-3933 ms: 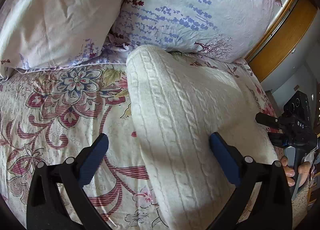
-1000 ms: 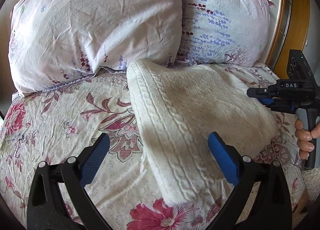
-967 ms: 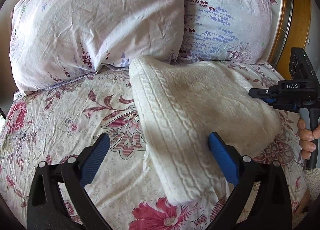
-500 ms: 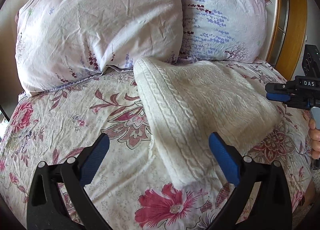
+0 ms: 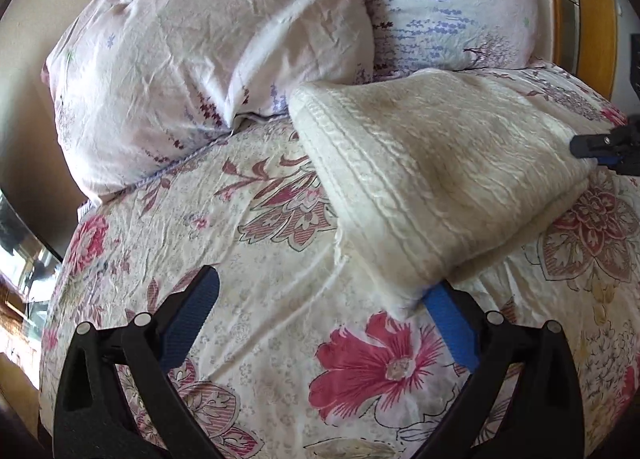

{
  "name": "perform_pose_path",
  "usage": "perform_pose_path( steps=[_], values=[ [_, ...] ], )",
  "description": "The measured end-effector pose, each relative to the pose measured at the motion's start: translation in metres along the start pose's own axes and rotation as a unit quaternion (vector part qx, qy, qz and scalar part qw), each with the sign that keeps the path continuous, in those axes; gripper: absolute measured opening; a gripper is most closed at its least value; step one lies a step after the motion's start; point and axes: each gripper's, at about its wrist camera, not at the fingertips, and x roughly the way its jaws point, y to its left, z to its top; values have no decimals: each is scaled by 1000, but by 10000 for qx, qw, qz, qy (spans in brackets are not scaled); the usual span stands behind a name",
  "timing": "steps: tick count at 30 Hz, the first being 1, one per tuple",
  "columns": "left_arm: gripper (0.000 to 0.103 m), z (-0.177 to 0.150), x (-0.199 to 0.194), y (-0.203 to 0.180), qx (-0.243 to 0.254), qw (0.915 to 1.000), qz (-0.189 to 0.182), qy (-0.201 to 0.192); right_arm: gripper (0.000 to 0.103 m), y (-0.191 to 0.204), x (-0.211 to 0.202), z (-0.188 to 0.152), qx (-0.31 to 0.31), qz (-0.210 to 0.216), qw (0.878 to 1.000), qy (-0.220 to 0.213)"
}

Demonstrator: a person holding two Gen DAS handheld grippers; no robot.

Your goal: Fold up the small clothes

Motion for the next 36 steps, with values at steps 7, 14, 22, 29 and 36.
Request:
perform_pose_path(
  steps=[7,14,22,29,36],
  values=[
    [99,-6,8,38,-989,9945,-191,298,11,15,-3,-15,-241,52,9996,-148],
    [100,-12,-23,39,-796,9949,-614,-13,20,21,-7,-20,-504,-394,9977,-240],
    [100,27,-44,11,-946,9878,-1035,-679,36,47,-2,-11,-693,-26,9970,-352],
    [98,28,17,-21,-721,9956,-527,272,34,41,20,-11,-519,-369,9979,-73],
    [101,9,-15,-5,-790,9959,-450,-15,101,56,-14,-25,-991,-1339,9842,-596]
  ],
)
